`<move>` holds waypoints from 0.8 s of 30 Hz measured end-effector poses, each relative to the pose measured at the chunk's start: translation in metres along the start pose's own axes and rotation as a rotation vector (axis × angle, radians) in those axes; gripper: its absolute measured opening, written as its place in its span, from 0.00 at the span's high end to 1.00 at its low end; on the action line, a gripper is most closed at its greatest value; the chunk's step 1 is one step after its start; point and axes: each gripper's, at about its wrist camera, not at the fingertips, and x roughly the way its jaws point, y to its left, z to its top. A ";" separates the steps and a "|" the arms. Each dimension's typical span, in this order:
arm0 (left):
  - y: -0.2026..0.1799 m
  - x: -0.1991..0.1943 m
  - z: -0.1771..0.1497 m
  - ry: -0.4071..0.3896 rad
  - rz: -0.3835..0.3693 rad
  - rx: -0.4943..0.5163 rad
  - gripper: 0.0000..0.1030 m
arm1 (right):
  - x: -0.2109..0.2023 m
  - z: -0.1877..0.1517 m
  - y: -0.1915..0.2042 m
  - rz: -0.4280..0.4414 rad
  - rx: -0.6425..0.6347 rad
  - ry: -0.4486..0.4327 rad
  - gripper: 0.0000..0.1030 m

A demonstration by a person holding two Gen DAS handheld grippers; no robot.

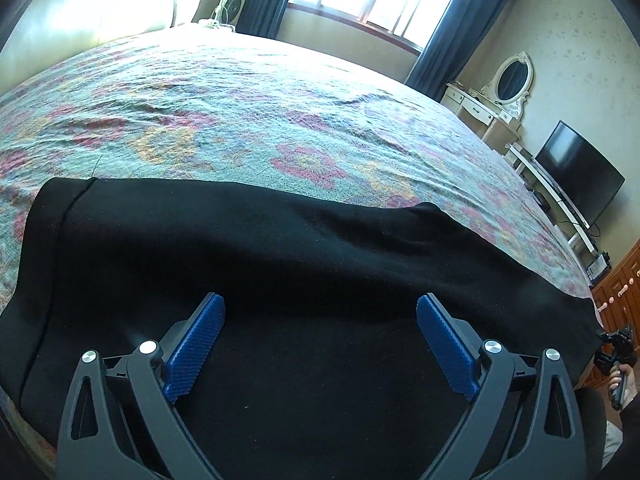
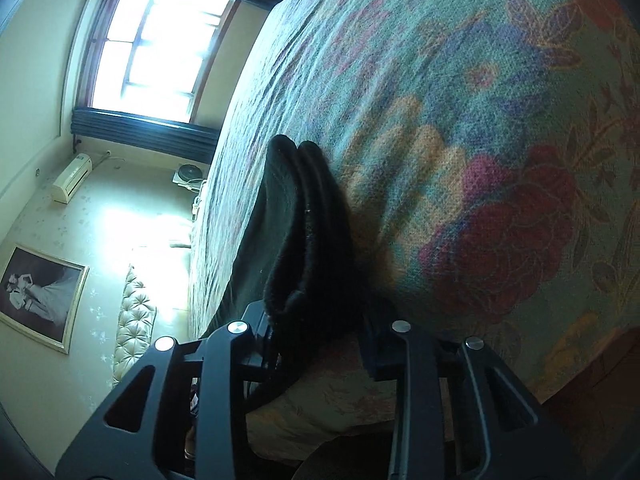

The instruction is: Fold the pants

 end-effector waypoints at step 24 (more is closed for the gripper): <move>0.001 -0.004 -0.001 -0.008 -0.014 -0.012 0.07 | 0.027 -0.036 0.247 0.246 -0.352 0.052 0.77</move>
